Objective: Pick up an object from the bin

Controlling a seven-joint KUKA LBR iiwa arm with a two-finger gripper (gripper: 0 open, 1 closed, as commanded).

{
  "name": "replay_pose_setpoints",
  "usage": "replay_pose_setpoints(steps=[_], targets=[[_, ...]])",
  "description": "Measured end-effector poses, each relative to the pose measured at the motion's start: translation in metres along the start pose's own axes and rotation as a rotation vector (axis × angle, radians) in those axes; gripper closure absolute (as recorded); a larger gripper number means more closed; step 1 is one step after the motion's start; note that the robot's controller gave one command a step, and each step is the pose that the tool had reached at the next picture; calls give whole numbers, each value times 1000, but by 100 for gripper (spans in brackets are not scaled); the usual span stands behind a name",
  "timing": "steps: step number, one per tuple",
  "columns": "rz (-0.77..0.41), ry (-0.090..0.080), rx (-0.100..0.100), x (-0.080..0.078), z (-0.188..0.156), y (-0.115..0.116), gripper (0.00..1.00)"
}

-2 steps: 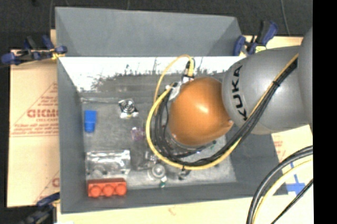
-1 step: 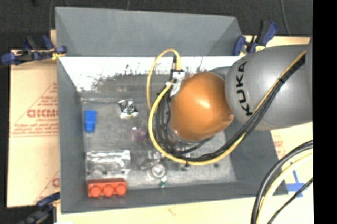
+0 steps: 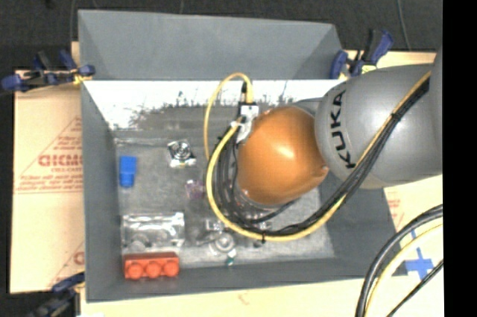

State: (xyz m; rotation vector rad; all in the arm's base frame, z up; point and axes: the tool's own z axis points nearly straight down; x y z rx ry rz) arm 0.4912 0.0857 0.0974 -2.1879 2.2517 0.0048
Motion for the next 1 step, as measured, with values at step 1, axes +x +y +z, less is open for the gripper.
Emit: replay_pose_setpoints(steps=[1], targets=[[3, -1, 1, 0, 0, -1, 100]])
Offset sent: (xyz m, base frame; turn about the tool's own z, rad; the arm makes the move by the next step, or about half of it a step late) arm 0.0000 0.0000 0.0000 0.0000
